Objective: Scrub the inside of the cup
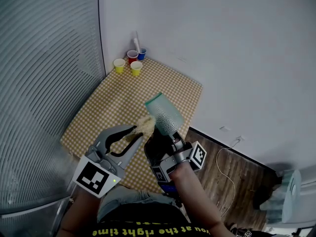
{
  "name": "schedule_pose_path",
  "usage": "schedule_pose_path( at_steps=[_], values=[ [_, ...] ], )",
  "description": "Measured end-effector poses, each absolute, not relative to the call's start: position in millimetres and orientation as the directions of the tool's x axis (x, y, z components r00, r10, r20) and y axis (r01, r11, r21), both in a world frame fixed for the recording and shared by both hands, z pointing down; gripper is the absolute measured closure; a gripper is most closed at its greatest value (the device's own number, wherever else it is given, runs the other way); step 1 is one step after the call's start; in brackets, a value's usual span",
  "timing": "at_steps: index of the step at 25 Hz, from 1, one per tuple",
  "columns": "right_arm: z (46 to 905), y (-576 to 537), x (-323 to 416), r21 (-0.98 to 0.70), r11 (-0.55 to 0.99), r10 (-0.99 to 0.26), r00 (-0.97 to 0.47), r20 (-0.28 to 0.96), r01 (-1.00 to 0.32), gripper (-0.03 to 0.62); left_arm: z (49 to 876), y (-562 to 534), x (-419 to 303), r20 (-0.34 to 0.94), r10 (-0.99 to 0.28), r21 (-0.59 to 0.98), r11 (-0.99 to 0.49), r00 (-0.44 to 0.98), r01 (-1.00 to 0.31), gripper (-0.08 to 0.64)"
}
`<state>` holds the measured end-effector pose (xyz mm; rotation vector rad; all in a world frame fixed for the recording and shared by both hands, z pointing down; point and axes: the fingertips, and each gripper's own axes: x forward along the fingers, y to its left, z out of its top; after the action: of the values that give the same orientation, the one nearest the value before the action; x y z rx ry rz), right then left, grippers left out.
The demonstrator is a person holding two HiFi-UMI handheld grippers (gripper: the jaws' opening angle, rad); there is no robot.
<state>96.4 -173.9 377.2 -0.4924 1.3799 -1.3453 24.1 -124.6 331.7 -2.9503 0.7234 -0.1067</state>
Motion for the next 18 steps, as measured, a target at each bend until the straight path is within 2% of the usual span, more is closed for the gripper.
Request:
schedule_pose_path(
  at_steps=[3, 8, 18],
  values=[
    [377, -174, 99, -0.900, 0.283, -0.861, -0.326, -0.391, 0.332, 0.569, 338, -114, 29, 0.060, -0.436, -0.112, -0.897, 0.898, -0.428, 0.474],
    [373, -172, 111, -0.928, 0.332, -0.864, -0.341, -0.372, 0.169, 0.569, 349, -98, 37, 0.100, -0.395, -0.096, -0.918, 0.913, -0.386, 0.474],
    [372, -175, 122, -0.929, 0.368, -0.871, -0.338, -0.358, 0.036, 0.569, 366, -92, 39, 0.137, -0.377, -0.088, -0.926, 0.916, -0.368, 0.474]
  ],
)
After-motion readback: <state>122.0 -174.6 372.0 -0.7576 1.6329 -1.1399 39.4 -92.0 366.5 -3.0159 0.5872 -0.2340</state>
